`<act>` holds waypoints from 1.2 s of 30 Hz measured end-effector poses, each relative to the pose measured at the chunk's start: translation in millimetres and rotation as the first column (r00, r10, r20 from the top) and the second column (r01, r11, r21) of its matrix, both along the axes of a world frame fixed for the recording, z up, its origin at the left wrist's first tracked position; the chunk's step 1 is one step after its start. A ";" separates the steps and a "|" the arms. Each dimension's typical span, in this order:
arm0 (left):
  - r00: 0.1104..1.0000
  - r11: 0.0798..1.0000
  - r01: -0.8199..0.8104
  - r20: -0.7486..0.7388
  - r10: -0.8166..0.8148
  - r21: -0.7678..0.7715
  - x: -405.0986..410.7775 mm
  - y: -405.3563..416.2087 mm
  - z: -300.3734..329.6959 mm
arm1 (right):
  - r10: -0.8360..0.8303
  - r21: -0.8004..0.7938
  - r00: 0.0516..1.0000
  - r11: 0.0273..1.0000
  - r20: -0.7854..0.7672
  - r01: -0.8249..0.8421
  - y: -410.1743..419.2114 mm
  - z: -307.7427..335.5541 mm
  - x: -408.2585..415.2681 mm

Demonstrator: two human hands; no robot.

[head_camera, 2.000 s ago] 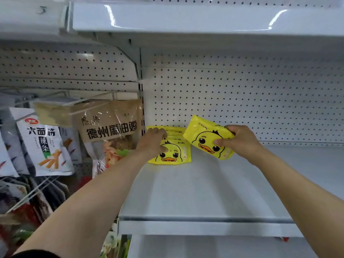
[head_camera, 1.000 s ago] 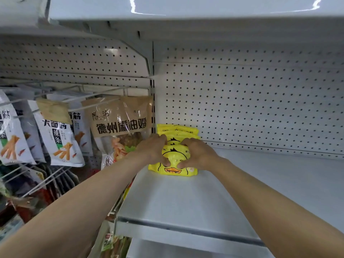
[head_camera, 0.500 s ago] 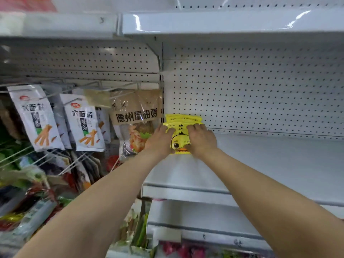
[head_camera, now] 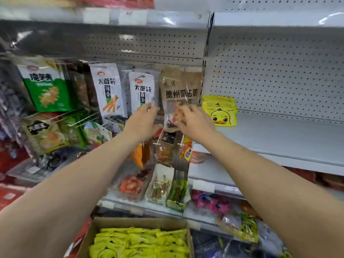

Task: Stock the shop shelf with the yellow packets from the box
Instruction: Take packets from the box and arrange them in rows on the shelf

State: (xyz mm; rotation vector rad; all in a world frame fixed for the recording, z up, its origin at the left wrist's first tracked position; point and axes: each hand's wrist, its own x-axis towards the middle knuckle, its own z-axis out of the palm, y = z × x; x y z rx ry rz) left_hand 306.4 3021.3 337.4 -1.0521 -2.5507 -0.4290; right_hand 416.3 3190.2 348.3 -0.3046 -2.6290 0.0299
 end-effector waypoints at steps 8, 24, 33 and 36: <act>0.995 0.996 -0.083 0.055 0.085 -0.045 1.4 -100.6 -41.2 | 0.107 -0.055 0.984 0.993 0.145 -0.100 -93.6 -52.2 -19.3; 0.803 0.945 -0.285 0.498 0.328 -0.162 -1.6 -186.7 -268.6 | 0.331 -0.280 0.783 0.937 0.527 -0.208 -155.8 -274.7 -59.1; 0.560 0.891 -0.294 0.693 0.453 -0.345 20.8 -236.9 -431.0 | 0.446 -0.462 0.492 0.882 0.748 -0.097 -188.0 -440.2 -53.6; 0.517 0.884 -0.268 0.717 0.468 -0.384 23.2 -240.0 -471.4 | 0.472 -0.490 0.448 0.867 0.759 -0.083 -196.3 -476.9 -59.0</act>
